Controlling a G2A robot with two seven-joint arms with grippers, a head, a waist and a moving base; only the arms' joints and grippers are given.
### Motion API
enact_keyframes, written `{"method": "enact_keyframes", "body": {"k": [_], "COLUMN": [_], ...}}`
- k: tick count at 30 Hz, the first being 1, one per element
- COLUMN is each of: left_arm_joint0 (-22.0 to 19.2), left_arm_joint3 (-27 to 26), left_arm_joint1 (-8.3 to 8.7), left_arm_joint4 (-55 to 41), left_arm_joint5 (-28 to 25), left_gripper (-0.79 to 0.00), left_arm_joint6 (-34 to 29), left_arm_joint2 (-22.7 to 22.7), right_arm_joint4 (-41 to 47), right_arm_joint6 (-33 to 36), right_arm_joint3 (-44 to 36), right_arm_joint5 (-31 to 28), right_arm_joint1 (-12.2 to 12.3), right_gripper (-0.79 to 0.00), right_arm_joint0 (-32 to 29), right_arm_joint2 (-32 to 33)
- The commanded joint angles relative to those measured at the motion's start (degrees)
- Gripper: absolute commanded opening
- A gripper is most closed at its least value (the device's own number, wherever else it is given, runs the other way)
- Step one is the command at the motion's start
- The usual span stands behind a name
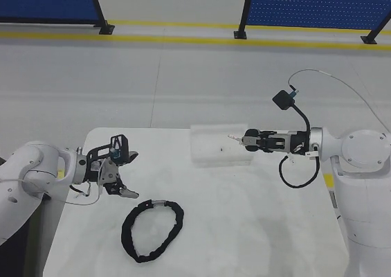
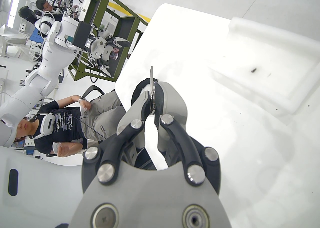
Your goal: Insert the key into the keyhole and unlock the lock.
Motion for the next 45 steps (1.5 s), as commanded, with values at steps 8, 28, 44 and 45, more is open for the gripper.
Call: {"method": "enact_keyframes", "body": {"k": [8, 28, 44, 45], "left_arm_joint0": [0.0, 6.2, 5.3, 5.0], "left_arm_joint3": [0.0, 11.4, 22.4, 23.2], "left_arm_joint1": [0.01, -2.81, -9.29, -9.85], "left_arm_joint4": [-1.6, 20.0, 54.3, 54.6], "left_arm_joint5": [0.0, 0.2, 4.0, 4.1], "left_gripper": [0.0, 0.0, 0.0, 0.0], "left_arm_joint6": [-0.2, 22.9, 61.8, 62.0], "left_arm_joint2": [0.0, 1.2, 9.4, 10.0], "right_arm_joint4": [0.0, 0.0, 0.0, 0.0], "right_arm_joint6": [0.0, 0.0, 0.0, 0.0], "right_arm_joint3": [0.0, 0.0, 0.0, 0.0], "right_arm_joint5": [0.0, 0.0, 0.0, 0.0], "right_arm_joint1": [0.0, 0.0, 0.0, 0.0], "right_gripper": [-0.785, -0.785, -0.785, -0.785], "right_arm_joint0": [0.0, 0.0, 0.0, 0.0], "right_arm_joint2": [0.0, 0.0, 0.0, 0.0]}}
